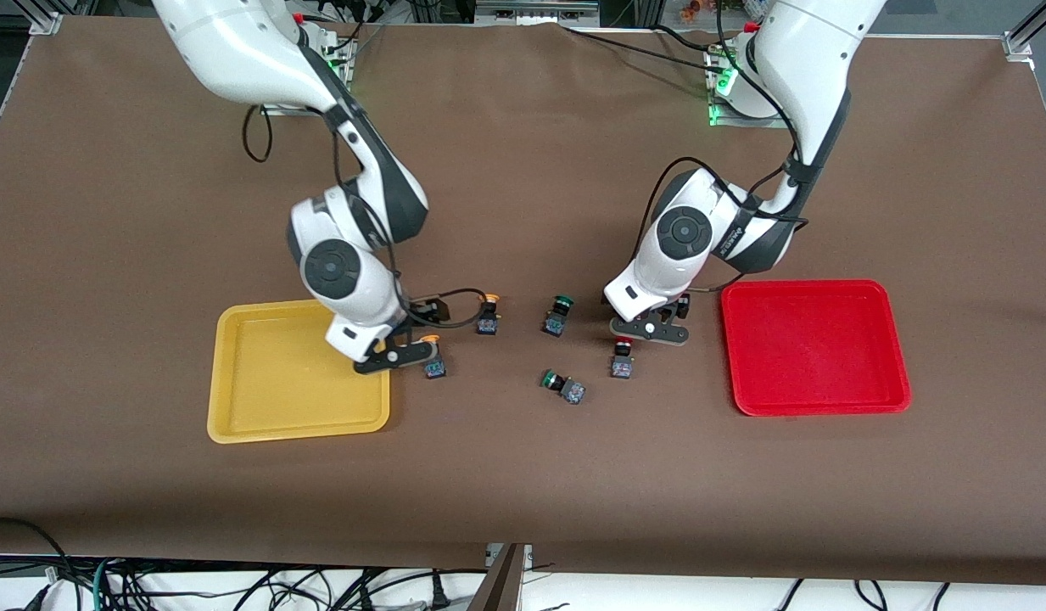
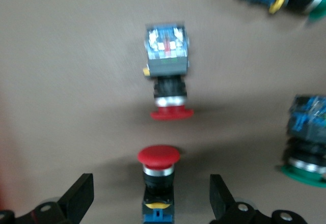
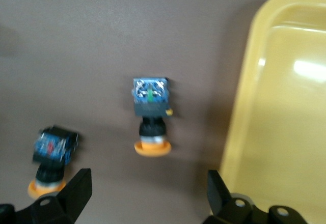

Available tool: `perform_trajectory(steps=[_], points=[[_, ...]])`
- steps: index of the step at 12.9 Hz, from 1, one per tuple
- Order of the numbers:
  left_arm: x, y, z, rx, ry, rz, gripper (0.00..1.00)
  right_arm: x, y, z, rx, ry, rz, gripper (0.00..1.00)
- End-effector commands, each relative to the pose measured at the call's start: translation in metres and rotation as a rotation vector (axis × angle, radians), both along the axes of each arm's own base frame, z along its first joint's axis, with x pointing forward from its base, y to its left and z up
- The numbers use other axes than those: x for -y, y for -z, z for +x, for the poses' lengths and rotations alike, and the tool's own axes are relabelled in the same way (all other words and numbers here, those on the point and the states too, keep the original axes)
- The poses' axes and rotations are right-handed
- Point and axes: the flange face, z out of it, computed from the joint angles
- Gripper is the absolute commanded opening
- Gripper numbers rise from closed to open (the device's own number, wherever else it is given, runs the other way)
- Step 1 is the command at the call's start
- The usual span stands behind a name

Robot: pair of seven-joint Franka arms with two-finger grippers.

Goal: Place red and yellow buttons in trays
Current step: 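Grasp a yellow button with the right gripper while the left gripper grasps a red button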

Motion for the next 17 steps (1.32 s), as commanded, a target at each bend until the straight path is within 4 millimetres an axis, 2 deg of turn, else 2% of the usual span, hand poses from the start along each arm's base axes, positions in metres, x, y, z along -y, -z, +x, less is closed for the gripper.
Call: perform_trajectory(steps=[1,2,3,4,5,6,8,9,10,12,14,15,17], points=[[0.002,0.004,-0.019,0.016,0.005,0.011,1.0,-0.014,0.029,0.006,0.028,0.042,0.037,0.98],[0.003,0.013,-0.022,0.002,0.002,0.015,1.0,-0.016,0.045,0.003,0.013,0.038,0.029,0.96],[0.003,0.019,-0.023,-0.006,0.005,0.019,0.96,-0.016,0.054,0.006,0.022,0.042,0.034,0.92],[0.006,0.021,-0.026,-0.011,0.011,0.022,0.64,-0.017,0.062,0.008,0.03,0.043,0.038,0.84],[0.012,0.021,-0.03,-0.011,0.024,0.023,0.28,-0.016,0.064,0.009,0.032,0.048,0.044,0.66],[0.013,0.019,-0.029,-0.007,0.027,0.021,0.13,-0.012,0.062,0.012,0.023,0.061,0.059,0.44],[0.004,0.011,-0.022,-0.004,0.032,0.027,0.07,0.005,0.056,0.019,-0.006,0.088,0.065,0.02],[-0.004,0.011,-0.019,-0.015,0.036,0.043,0.03,0.008,0.054,0.018,-0.026,0.088,0.054,0.0],[-0.022,0.003,-0.01,-0.006,0.066,0.09,0.0,0.008,0.04,0.019,-0.025,0.081,0.05,0.0],[-0.059,-0.033,0.016,-0.047,0.149,0.199,0.01,0.017,0.014,0.023,-0.031,0.06,0.039,0.0],[-0.09,-0.069,0.04,-0.147,0.166,0.254,0.03,0.051,-0.023,0.034,-0.049,0.014,0.034,0.0],[-0.107,-0.081,0.052,-0.167,0.183,0.256,0.04,0.07,-0.031,0.039,-0.055,-0.03,0.033,0.0],[-0.165,-0.084,0.071,-0.196,0.256,0.234,0.05,0.116,-0.031,0.056,-0.023,-0.161,0.008,0.0]])
